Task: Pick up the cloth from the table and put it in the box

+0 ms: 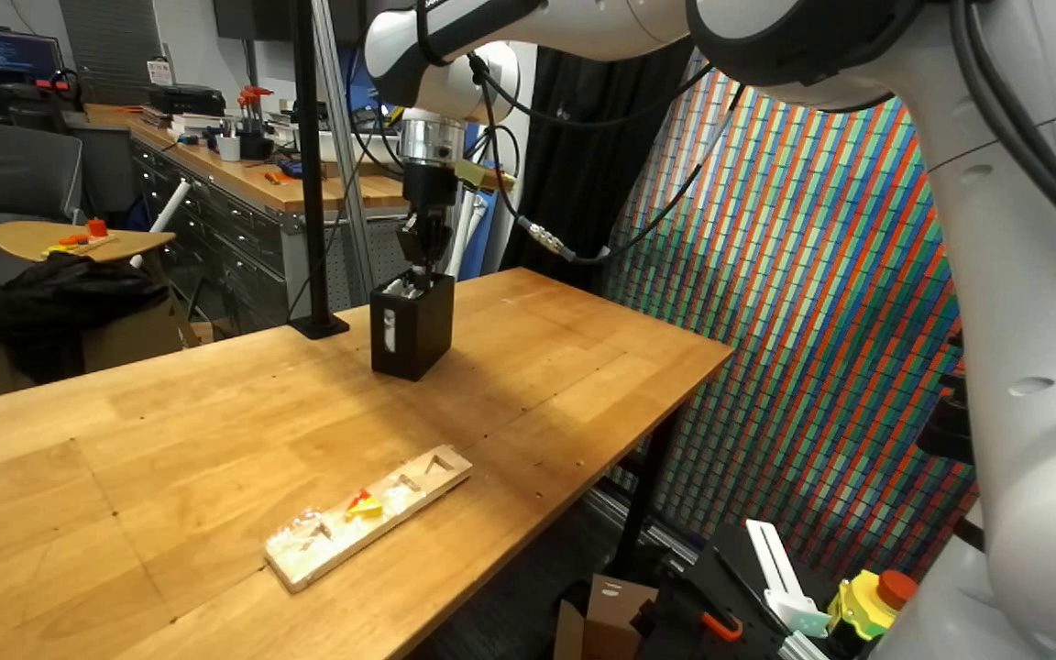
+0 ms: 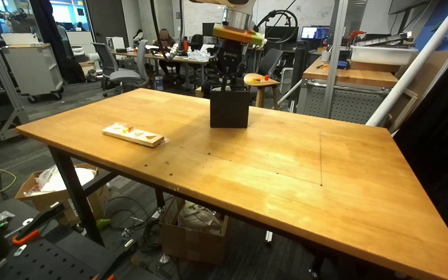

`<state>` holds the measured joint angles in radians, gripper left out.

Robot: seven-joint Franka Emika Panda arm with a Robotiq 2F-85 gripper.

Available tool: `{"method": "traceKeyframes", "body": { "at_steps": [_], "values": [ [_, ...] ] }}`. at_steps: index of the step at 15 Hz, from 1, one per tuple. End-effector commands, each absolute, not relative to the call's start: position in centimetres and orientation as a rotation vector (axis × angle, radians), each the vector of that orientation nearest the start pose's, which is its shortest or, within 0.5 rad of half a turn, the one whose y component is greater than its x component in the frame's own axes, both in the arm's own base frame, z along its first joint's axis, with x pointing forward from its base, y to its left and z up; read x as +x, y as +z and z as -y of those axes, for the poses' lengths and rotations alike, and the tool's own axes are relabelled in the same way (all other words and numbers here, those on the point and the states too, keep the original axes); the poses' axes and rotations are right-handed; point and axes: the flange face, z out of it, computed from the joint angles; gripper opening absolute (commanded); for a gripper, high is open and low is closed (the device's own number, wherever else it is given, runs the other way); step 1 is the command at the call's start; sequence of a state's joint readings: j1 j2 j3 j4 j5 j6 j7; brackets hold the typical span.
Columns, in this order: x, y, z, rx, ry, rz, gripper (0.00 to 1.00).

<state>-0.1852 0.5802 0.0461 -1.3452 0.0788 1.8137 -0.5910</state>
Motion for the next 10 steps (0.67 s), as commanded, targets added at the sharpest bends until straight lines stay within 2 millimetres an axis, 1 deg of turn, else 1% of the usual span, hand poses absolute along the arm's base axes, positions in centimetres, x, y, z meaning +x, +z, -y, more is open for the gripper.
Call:
{"method": "traceKeyframes", "body": {
  "at_steps": [1, 5, 10],
  "values": [
    [69.64, 38.29, 9.6, -2.943, 0.091, 0.658, 0.0],
    [69.74, 38.32, 9.46, -2.941, 0.093, 0.666, 0.0],
    [69.96, 38.93, 9.65, -2.951, 0.092, 0.685, 0.0]
  ]
}}
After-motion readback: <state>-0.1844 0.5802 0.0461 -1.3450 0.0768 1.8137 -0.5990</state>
